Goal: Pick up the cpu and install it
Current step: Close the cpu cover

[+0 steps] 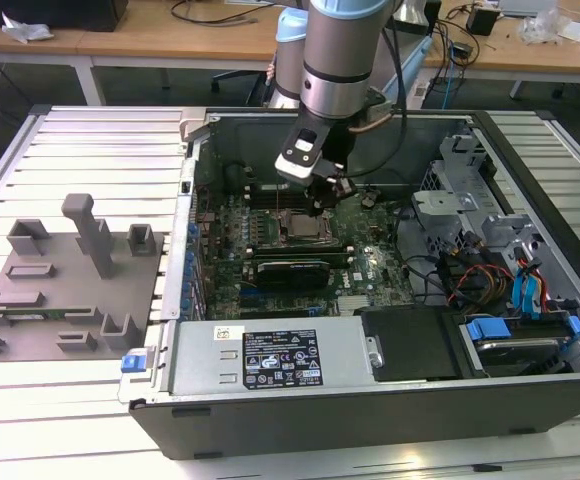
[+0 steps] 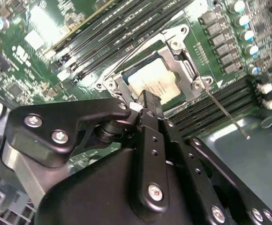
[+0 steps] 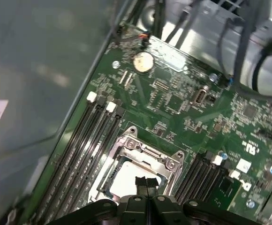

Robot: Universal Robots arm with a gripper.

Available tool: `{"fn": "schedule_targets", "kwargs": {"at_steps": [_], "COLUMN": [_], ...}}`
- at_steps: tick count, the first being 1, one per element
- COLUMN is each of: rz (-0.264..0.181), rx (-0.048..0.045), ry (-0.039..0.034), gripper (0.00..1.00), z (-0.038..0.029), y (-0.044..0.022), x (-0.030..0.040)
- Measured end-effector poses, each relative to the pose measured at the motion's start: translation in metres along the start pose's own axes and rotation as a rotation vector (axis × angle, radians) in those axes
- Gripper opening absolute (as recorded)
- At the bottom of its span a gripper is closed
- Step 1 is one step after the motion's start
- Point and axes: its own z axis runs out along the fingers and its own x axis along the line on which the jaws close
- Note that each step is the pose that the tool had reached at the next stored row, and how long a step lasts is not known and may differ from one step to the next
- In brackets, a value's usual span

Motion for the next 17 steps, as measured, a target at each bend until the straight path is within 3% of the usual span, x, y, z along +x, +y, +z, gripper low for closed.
{"fn": "schedule_targets", "kwargs": {"at_steps": [5,7,11,17], "rz": [-0.103,-0.176,-0.252,-0.418], "rx": [-0.0011,-0.0020,-0.0027,-0.0046], "ry": [-0.0024,-0.0039,-0.0057,-0.0093], "gripper": [0.11,0.11,0.11,0.11], "z": [0.0002,0.0004,0.0005,0.0008], "y": [0.0000,0.0000,0.0000,0.0000], "x": [0.0000,0.0000,0.0000,0.0000]}}
